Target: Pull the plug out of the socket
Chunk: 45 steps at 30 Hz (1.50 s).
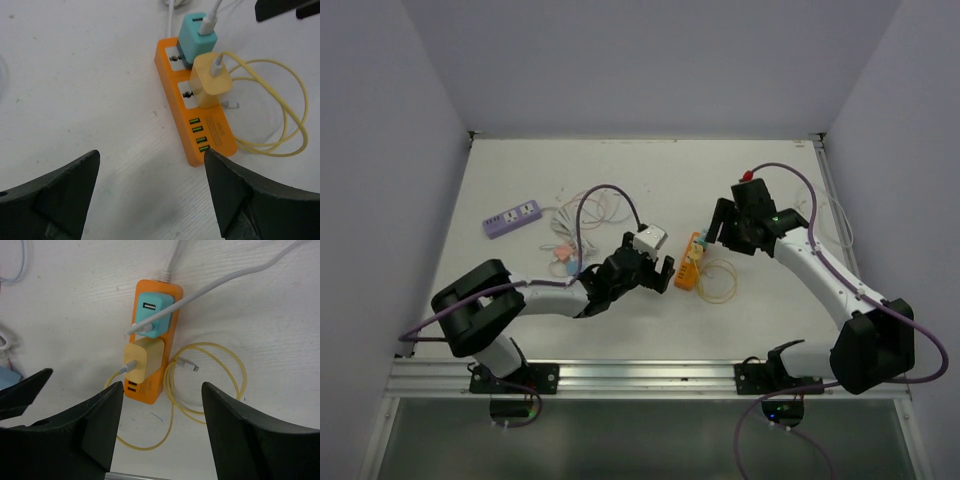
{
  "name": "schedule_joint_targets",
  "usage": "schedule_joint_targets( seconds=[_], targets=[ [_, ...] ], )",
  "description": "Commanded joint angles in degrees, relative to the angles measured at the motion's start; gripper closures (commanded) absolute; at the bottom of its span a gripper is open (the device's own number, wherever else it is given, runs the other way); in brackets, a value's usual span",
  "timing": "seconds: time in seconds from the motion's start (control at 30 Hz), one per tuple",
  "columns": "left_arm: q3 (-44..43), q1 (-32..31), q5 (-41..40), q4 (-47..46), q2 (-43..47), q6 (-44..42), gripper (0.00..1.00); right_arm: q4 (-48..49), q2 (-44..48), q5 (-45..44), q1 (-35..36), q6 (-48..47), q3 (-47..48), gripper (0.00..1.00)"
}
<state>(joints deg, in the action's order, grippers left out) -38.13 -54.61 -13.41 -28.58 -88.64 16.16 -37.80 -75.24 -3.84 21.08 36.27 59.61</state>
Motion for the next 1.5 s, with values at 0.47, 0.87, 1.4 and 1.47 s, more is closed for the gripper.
schedule_joint_targets(
  seconds=[0.47, 0.87, 1.4, 1.47],
  targets=[
    [-1.6, -11.2, -10.8, -29.0, -20.2, -4.6, 0.08, -2.3, -3.4, -4.2, 3.2, 5.6, 4.6, 0.27],
    [-7.2, -11.6, -13.7, -29.6, -26.6, -4.8, 0.16, -3.2, -6.2, -6.5, 4.5, 7.5, 5.4, 0.27],
    [-7.2, -11.5, -13.3, -29.3, -30.3, -4.6, 0.56, -2.8, -14.4, -8.8, 8.5, 13.1, 8.2, 0.26],
    [-7.2, -11.5, -13.4, -29.0, -30.5, -4.7, 0.57, -2.5, -15.6, -9.0, 8.9, 13.6, 8.5, 0.27]
  ],
)
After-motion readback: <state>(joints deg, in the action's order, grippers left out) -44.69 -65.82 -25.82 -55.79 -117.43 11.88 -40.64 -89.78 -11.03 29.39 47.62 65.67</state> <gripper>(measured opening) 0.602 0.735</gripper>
